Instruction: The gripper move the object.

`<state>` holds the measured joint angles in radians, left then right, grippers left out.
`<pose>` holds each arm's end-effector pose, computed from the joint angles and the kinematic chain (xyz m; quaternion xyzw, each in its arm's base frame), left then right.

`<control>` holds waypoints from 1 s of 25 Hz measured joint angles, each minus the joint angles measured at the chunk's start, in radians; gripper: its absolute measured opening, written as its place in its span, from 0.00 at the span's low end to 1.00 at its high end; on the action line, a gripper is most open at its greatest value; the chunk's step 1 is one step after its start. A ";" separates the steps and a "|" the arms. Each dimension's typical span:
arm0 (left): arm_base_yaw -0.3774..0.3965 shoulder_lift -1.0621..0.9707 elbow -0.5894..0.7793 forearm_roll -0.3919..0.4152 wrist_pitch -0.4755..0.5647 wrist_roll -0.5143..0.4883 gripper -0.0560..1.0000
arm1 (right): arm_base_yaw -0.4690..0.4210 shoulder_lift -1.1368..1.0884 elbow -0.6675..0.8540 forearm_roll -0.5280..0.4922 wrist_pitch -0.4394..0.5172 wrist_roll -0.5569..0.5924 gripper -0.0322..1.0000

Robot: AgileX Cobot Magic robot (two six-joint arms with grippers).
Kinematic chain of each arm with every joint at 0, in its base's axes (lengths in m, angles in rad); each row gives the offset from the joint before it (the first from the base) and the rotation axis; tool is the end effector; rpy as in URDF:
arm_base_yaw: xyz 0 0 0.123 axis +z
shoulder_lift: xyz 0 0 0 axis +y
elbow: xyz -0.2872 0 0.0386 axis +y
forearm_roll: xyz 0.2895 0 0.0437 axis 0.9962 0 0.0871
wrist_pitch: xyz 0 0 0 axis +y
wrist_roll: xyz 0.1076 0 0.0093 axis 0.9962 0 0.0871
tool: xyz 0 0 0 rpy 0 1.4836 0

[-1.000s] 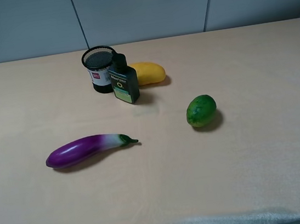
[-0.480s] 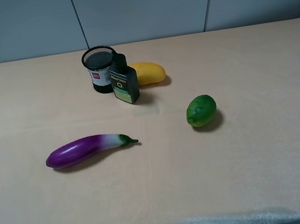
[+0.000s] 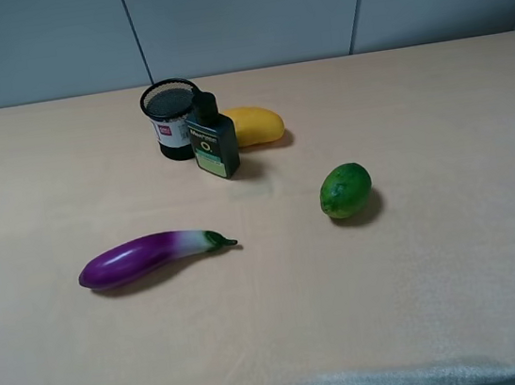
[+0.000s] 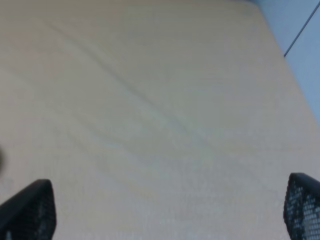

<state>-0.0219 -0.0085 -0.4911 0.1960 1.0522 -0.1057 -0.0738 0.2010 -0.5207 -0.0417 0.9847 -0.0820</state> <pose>0.0415 0.0174 0.2891 -0.0388 0.8461 0.0643 0.5276 0.0773 -0.0095 0.2916 -0.0055 0.8791 -0.0578 0.4732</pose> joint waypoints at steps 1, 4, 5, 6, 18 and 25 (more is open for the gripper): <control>0.000 0.000 0.000 0.000 0.000 0.000 0.80 | 0.000 -0.015 0.000 0.000 0.003 0.000 0.70; 0.000 0.000 0.000 0.000 0.000 0.000 0.80 | 0.000 -0.063 0.008 0.000 0.016 -0.004 0.70; 0.000 0.000 0.000 0.000 0.000 0.000 0.80 | 0.000 -0.081 0.015 0.000 0.023 -0.008 0.70; 0.000 0.000 0.000 0.000 0.000 0.000 0.80 | 0.000 -0.114 0.023 -0.001 0.031 -0.014 0.70; 0.000 0.000 0.000 0.000 0.000 0.000 0.80 | 0.000 -0.206 0.023 -0.011 0.038 -0.016 0.70; 0.000 0.000 0.000 0.000 0.000 0.000 0.80 | 0.000 -0.206 0.023 -0.014 0.038 -0.016 0.70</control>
<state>-0.0219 -0.0085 -0.4911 0.1960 1.0522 -0.1057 -0.0738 -0.0054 -0.4977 -0.0557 1.0231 -0.0976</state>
